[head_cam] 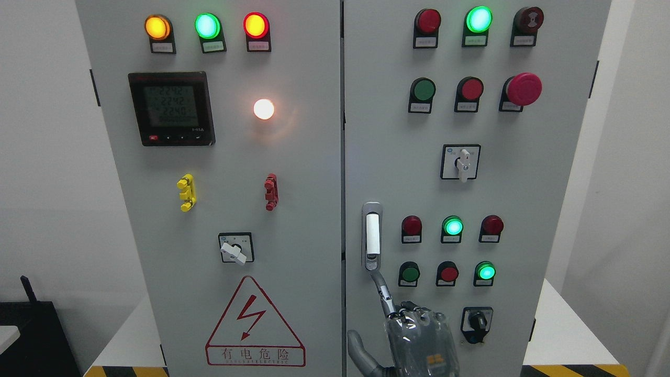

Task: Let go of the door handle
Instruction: 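Open the right hand and move it down away from the handle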

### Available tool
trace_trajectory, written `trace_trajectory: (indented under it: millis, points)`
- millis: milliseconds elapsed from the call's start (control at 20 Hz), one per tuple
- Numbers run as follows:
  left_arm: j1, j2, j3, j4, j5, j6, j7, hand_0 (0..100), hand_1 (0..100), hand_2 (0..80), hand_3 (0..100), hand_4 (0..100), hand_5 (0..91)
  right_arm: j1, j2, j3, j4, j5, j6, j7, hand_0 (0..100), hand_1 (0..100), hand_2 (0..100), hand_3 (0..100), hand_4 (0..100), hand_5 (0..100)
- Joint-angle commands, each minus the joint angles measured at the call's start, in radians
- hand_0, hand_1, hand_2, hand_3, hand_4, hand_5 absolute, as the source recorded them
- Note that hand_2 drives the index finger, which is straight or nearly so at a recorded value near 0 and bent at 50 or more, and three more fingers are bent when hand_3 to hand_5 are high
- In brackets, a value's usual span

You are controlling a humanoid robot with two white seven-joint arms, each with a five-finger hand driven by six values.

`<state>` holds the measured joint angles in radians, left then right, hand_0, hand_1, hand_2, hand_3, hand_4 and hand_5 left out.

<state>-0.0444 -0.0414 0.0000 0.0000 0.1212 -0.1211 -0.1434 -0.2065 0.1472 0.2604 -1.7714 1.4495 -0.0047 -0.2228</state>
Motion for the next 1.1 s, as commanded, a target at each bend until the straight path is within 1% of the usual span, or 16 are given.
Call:
trace_trajectory:
  millis: [0,50,250,351,401,451,501,601,751,902,1052]
  points:
    - [0.0,0.0,0.011,0.017,0.0,0.0,0.001,12,39,0.0,0,0,0.0,0.015,0.002,-0.029,-0.052,-0.001,-0.02,-0.016,48,19,47,94,85,87]
    - [0.0,0.0,0.011,0.017,0.0,0.0,0.001,12,39,0.0,0,0,0.0,0.015,0.002,-0.038,-0.059,-0.003,-0.02,-0.015,49,18,51,94,85,86]
    - [0.0,0.0,0.011,0.017,0.0,0.0,0.001,12,39,0.0,0,0,0.0,0.006,0.002,-0.067,-0.079,-0.026,-0.012,-0.004,50,15,59,94,84,86]
    - [0.0,0.0,0.011,0.017,0.0,0.0,0.001,12,39,0.0,0,0,0.0,-0.002,0.002,-0.073,-0.083,-0.029,-0.001,0.0,50,11,63,96,82,84]
    - [0.0,0.0,0.011,0.017,0.0,0.0,0.001,12,39,0.0,0,0,0.0,-0.02,0.002,-0.075,-0.085,-0.028,0.006,0.003,51,7,68,100,84,85]
    - [0.0,0.0,0.011,0.017,0.0,0.0,0.001,12,39,0.0,0,0,0.0,-0.04,0.002,-0.073,-0.08,-0.028,0.014,0.014,50,3,73,100,85,87]
    - [0.0,0.0,0.011,0.017,0.0,0.0,0.001,12,39,0.0,0,0,0.0,-0.056,0.002,-0.072,-0.079,-0.026,0.018,0.032,49,0,76,100,87,88]
    - [0.0,0.0,0.011,0.017,0.0,0.0,0.001,12,39,0.0,0,0,0.0,-0.086,0.002,-0.066,-0.074,-0.023,0.023,0.049,46,0,81,100,89,90]
    - [0.0,0.0,0.011,0.017,0.0,0.0,0.001,12,39,0.0,0,0,0.0,-0.129,0.002,-0.061,-0.046,-0.017,0.045,0.065,44,0,85,100,90,91]
    - [0.0,0.0,0.011,0.017,0.0,0.0,0.001,12,39,0.0,0,0,0.0,-0.145,0.002,-0.061,-0.026,-0.015,0.069,0.077,41,0,86,100,90,91]
    - [0.0,0.0,0.011,0.017,0.0,0.0,0.001,12,39,0.0,0,0,0.0,-0.154,0.002,-0.055,-0.019,-0.014,0.069,0.094,39,0,89,100,90,92]
